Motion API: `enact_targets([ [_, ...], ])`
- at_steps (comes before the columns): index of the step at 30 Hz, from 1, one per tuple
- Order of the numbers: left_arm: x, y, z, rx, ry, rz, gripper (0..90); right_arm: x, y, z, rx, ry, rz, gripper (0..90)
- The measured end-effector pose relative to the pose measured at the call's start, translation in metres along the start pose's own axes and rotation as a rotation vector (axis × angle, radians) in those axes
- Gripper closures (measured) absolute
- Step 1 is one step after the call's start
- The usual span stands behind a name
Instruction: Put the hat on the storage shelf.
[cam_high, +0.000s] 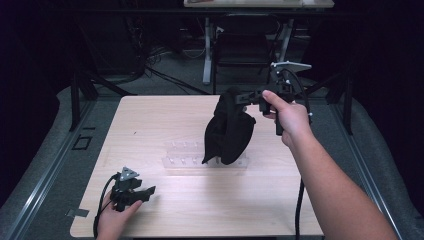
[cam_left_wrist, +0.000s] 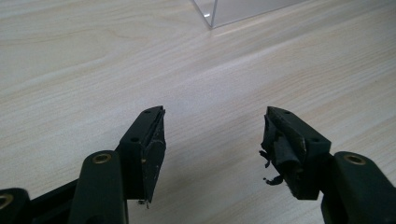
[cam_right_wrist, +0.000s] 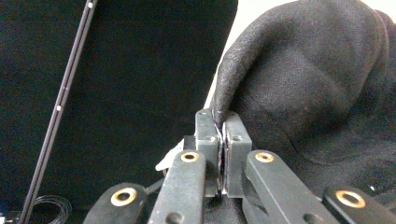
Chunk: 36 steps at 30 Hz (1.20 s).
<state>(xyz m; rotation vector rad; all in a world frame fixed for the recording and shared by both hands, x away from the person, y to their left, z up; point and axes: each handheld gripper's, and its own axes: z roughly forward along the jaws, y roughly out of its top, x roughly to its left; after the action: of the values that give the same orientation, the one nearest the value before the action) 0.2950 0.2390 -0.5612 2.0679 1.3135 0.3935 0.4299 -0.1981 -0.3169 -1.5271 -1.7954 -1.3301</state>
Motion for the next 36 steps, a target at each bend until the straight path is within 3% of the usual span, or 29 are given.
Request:
enact_targets([
  [10, -0.004, 0.001, -0.005, -0.004, -0.015, 0.012, 39.3, 0.002, 0.001, 0.006, 0.007, 0.023, -0.011, 87.8],
  [15, -0.010, 0.010, -0.009, -0.037, -0.028, 0.025, 40.3, 0.002, 0.000, 0.011, 0.013, 0.034, -0.024, 87.3],
  [20, -0.015, 0.017, -0.010, -0.038, -0.034, 0.043, 41.0, 0.002, -0.001, 0.012, 0.019, 0.048, -0.027, 87.2],
  [25, -0.031, 0.030, -0.014, -0.059, -0.036, 0.101, 40.9, 0.003, -0.001, 0.013, 0.017, 0.044, -0.034, 87.2],
  [30, -0.040, 0.043, -0.015, -0.094, -0.041, 0.113, 40.9, 0.005, -0.001, 0.014, 0.018, 0.041, -0.038, 87.1],
  [36, -0.054, 0.060, -0.018, -0.117, -0.065, 0.156, 42.5, 0.007, -0.001, 0.017, 0.022, 0.043, -0.042, 87.0],
])
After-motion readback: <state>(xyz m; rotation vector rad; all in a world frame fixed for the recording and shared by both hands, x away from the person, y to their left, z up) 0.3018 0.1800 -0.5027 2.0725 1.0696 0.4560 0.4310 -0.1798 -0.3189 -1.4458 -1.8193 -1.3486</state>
